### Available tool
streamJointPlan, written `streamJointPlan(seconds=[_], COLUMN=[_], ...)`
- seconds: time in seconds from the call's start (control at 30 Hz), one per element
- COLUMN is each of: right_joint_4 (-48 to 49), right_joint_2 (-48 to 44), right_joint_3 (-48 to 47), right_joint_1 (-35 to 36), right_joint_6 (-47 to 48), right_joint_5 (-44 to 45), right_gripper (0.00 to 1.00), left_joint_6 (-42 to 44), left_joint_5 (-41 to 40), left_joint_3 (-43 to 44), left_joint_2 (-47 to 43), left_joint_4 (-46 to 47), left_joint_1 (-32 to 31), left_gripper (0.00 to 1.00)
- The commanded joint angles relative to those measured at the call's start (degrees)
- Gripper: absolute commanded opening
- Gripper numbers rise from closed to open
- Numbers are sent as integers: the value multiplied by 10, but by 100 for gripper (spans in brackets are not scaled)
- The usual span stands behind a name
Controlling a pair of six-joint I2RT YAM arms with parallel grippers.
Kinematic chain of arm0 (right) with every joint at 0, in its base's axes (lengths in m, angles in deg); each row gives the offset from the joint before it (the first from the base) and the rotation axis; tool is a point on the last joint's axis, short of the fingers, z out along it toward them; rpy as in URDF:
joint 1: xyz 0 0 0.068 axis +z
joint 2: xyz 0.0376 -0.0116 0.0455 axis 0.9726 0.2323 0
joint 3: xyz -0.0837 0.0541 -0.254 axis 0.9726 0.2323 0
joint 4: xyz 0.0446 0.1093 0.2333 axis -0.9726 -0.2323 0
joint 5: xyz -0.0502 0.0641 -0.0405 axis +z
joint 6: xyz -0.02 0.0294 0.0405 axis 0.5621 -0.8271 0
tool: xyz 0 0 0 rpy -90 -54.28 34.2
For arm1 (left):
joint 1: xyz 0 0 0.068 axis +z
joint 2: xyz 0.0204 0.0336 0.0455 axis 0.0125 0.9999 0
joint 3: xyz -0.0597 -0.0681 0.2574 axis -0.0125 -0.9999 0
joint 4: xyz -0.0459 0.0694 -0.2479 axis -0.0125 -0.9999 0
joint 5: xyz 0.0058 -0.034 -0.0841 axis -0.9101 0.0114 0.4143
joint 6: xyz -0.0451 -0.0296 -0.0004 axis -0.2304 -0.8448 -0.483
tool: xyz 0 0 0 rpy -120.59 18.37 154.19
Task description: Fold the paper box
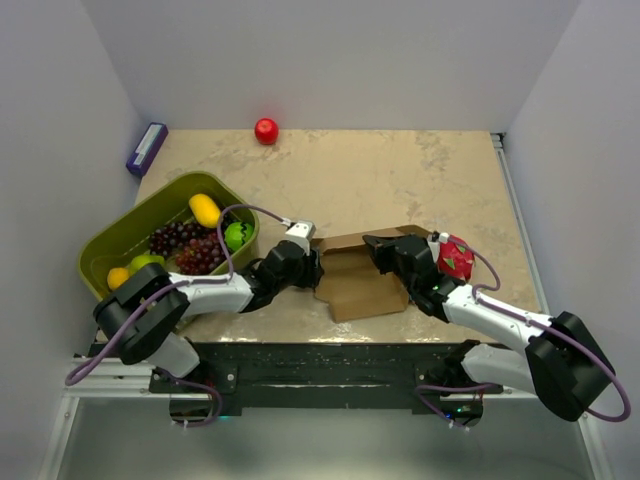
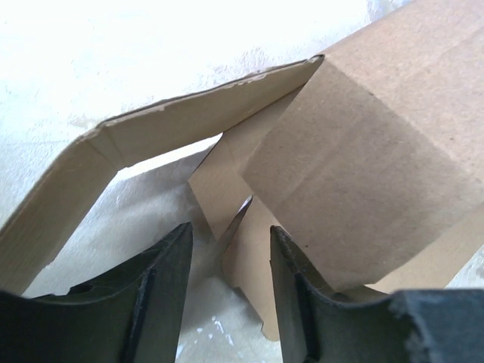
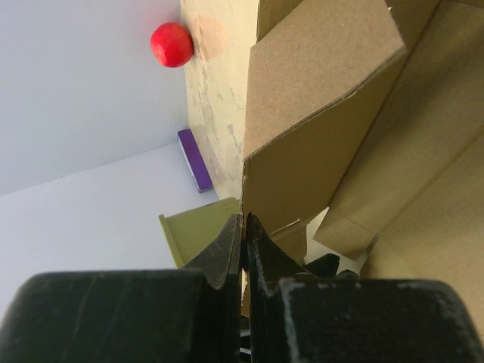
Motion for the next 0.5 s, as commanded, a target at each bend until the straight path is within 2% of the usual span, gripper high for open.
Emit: streamJointPlan(seconds=[0.0,0.2,0.47], right_joint_4=[11,12,12], right_joint_2=[-3,4,12], right_joint_3=[6,3,1], right_joint_1=[3,3,3], right_joint_6=[7,10,15], right_joint_5=[31,30,27], right_gripper=[1,0,0], left_joint_6=[-9,-8,-10], left_joint_5=[-3,13,21], left_joint_3=[21,26,33], left_joint_2=[15,32,38], left_joint_4=[66,85,102], left_joint_1=[0,1,-7], left_gripper=[48,43,41])
